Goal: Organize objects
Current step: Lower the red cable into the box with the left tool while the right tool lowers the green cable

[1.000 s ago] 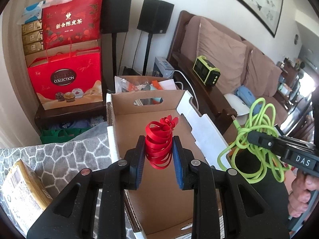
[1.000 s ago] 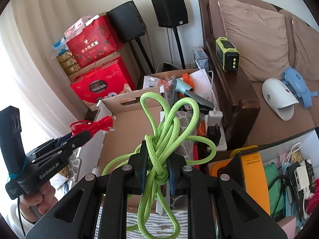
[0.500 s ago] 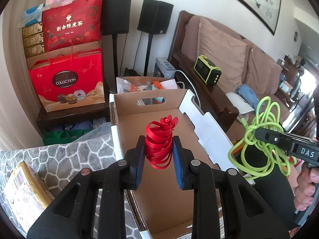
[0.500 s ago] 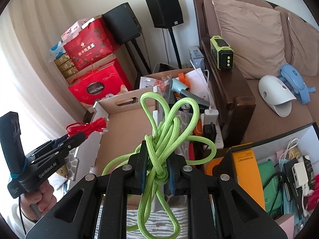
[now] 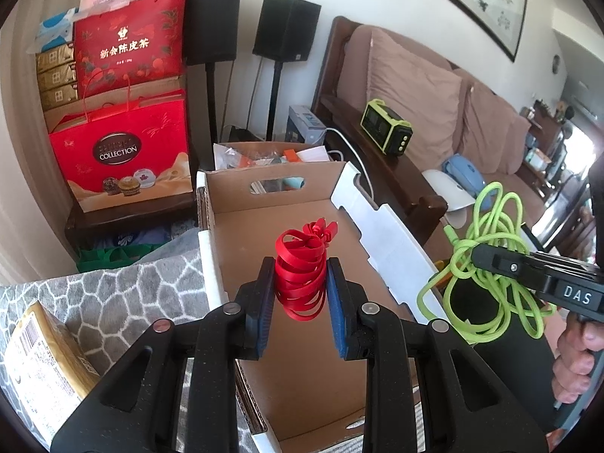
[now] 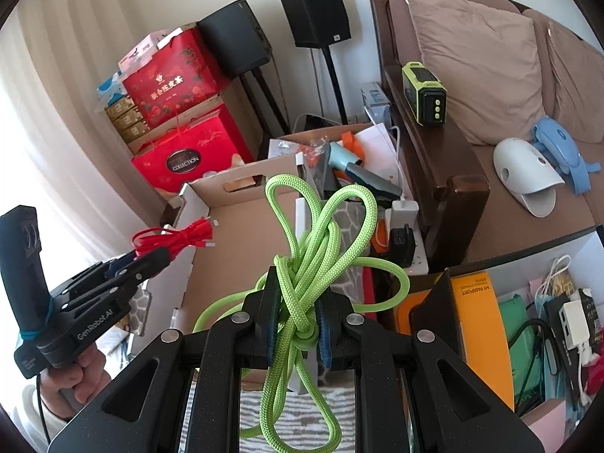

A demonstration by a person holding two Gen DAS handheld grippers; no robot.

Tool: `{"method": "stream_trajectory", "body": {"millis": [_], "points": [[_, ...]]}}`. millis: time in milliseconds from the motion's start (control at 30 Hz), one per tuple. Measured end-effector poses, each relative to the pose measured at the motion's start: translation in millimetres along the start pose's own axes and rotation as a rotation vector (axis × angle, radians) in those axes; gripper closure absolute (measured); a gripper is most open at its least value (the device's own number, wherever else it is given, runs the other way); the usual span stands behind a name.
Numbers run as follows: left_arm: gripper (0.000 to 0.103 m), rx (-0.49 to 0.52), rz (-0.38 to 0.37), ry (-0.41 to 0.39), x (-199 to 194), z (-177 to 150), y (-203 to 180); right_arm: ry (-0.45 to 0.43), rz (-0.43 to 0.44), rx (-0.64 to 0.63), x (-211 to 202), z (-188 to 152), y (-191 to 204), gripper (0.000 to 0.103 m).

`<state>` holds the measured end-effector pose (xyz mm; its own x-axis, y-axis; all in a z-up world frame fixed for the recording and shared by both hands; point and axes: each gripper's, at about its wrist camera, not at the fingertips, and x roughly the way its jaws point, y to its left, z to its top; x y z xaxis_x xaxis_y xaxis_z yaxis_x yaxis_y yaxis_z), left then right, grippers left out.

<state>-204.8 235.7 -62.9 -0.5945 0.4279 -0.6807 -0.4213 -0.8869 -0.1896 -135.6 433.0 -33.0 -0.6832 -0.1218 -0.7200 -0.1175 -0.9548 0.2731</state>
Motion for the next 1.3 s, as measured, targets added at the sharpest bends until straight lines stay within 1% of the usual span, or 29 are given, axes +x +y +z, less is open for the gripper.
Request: {"method": "stream_trajectory", "body": {"millis": [267, 400, 833, 1000, 1167, 1300], "points": [[0.079, -0.010, -0.003, 0.004, 0, -1, 2, 0.006, 0.007, 0.017, 4, -2, -4, 0.087], [0.079, 0.002, -0.006, 0.012, 2, -2, -1, 0.011, 0.012, 0.017, 7, -1, -4, 0.087], [0.079, -0.007, -0.008, 0.051, 14, -5, -4, 0.010, 0.005, 0.048, 7, -3, -15, 0.087], [0.079, -0.038, -0.031, 0.081, 19, -6, -3, 0.012, 0.006, 0.055, 8, -3, -17, 0.087], [0.079, -0.005, 0.000, 0.084, 22, -7, -9, 0.013, 0.005, 0.054, 8, -3, -17, 0.087], [0.079, -0.004, -0.001, 0.090, 24, -10, -12, 0.016, 0.001, 0.051, 7, -6, -17, 0.087]]}}
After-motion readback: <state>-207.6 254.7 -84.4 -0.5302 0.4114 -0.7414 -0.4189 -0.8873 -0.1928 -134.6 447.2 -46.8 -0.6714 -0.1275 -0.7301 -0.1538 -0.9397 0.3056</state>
